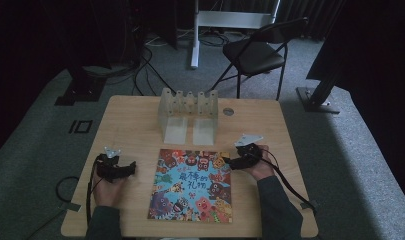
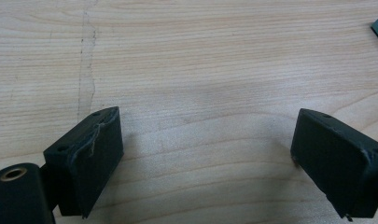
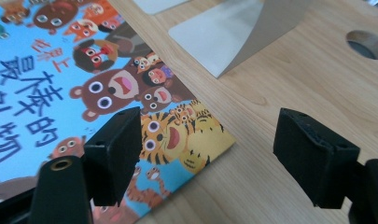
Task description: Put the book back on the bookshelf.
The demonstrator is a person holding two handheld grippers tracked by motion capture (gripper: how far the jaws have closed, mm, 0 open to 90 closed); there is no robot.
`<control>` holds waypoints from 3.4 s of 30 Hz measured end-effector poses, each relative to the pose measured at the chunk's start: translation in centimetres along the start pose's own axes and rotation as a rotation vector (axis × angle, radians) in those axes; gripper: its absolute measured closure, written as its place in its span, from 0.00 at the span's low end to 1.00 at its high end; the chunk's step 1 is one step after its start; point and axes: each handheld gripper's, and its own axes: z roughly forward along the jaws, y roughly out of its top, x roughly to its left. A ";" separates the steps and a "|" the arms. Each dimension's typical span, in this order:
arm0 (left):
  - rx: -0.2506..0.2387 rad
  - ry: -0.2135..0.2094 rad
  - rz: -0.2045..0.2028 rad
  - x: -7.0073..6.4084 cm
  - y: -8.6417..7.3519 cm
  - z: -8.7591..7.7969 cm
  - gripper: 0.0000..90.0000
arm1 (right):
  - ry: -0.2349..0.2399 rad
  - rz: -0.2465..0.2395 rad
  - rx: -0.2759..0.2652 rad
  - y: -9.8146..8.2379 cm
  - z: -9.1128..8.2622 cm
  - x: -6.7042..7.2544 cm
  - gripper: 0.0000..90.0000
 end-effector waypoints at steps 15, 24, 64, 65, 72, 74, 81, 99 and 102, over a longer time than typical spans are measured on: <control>0.010 -0.003 0.003 -0.1 0.3 0.0 0.17 | 0.067 0.025 0.066 -1.0 4.2 -0.6 0.23; -0.005 -0.068 0.105 -2.0 0.7 -1.4 0.38 | 0.100 0.054 0.071 -1.2 4.7 -0.8 0.24; -0.068 -0.547 0.621 -19.8 -3.3 -8.8 0.04 | 0.209 0.202 -0.061 0.2 1.8 -2.1 0.29; -0.068 -0.547 0.621 -19.8 -3.3 -8.8 0.03 | 0.212 0.202 -0.063 0.2 1.7 -2.2 0.30; -0.060 -0.583 0.714 -22.7 -4.1 -9.6 0.02 | 0.225 0.206 -0.077 0.4 1.2 -2.1 0.31; -0.063 -0.569 0.725 -23.1 -4.3 -9.6 0.01 | 0.227 0.207 -0.080 0.5 1.0 -2.1 0.31; -0.095 -0.512 0.749 -24.5 -4.3 -8.6 0.01 | 0.248 0.222 -0.130 1.3 0.2 -2.3 0.32; -0.181 -0.517 0.712 -24.5 -2.9 -10.3 0.02 | 0.277 0.279 -0.083 1.6 -0.3 -2.0 0.35; -0.183 -0.523 0.709 -24.5 -2.7 -10.4 0.02 | 0.301 0.267 -0.070 2.0 -0.1 -1.7 0.37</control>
